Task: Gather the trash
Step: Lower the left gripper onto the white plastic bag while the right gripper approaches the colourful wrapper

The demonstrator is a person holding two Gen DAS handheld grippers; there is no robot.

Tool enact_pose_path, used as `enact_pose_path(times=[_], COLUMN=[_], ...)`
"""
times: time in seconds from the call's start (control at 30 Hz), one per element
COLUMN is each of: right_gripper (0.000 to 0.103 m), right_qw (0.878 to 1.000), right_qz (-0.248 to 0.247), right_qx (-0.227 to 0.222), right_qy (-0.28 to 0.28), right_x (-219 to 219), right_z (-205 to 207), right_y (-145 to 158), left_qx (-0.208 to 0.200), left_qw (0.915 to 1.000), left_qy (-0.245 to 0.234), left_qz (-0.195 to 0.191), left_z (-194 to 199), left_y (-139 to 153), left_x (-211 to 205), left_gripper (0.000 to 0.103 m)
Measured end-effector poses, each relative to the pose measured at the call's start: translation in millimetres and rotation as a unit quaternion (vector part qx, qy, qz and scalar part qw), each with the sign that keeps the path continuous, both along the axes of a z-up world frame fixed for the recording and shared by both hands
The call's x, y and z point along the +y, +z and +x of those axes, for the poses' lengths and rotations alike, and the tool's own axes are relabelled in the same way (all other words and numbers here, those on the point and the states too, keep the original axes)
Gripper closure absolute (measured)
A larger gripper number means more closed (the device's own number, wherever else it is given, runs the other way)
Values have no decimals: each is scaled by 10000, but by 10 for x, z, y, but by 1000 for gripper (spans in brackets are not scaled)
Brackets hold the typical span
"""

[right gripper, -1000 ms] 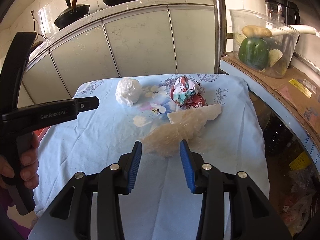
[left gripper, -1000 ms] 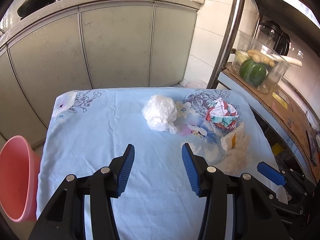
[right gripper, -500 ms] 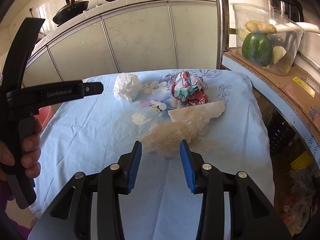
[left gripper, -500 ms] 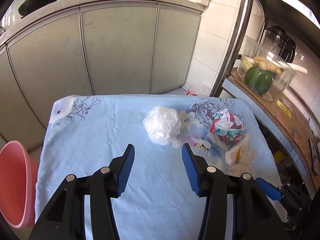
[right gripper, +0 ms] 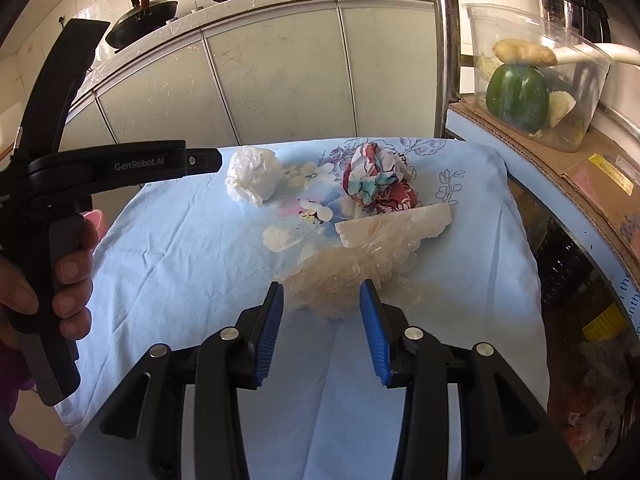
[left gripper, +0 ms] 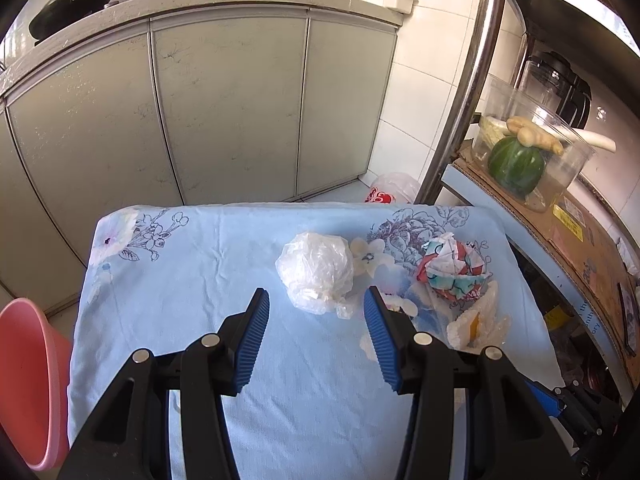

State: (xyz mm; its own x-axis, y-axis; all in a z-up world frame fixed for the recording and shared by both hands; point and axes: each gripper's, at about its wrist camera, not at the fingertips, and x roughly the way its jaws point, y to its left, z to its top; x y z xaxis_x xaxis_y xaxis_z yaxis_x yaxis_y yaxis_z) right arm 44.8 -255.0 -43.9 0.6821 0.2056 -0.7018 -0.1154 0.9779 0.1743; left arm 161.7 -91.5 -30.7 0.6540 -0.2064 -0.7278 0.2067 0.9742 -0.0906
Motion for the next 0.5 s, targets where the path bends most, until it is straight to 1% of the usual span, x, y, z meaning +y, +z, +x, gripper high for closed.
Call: enact_pose_path(times=[0.5], right_gripper=[63], right_qw=[9999], right_qz=[77], right_qx=[68], right_qy=[-13], right_x=[-18], right_z=[24], right_y=[-36], left_qx=[-146], left_qw=[9999], left_qy=[-3], left_qz=[-76], left_z=[185], left_y=[107], left_x=[-38], left_gripper=[54])
